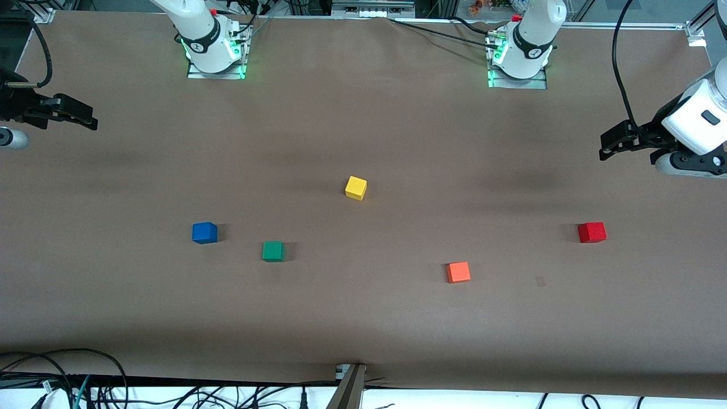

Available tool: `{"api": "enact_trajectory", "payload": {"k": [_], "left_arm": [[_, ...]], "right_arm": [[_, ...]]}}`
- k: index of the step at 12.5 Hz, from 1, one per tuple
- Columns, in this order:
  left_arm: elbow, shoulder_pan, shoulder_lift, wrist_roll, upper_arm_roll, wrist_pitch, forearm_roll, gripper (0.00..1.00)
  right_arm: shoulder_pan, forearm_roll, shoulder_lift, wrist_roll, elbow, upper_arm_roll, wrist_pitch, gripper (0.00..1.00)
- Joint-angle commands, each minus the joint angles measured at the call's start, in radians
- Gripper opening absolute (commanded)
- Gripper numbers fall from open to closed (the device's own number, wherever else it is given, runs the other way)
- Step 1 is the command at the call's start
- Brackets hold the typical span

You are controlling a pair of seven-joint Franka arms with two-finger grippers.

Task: Pass red block to right arm, stack on blue

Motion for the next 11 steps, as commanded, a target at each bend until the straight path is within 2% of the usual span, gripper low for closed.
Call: {"api": "enact_trajectory", "payload": {"k": [1, 11], "left_arm": [[0.020, 0.000, 0.006, 0.013, -0.001, -0.024, 0.000, 1.00], [0.023, -0.003, 0.022, 0.007, -0.001, -0.041, -0.002, 1.00]], "right_arm": [[-0.007, -0.011, 0.010, -0.020, 0.022, 0.003, -0.006, 1.00], [-0.008, -0.011, 0.010, -0.020, 0.022, 0.003, -0.001, 1.00]]}}
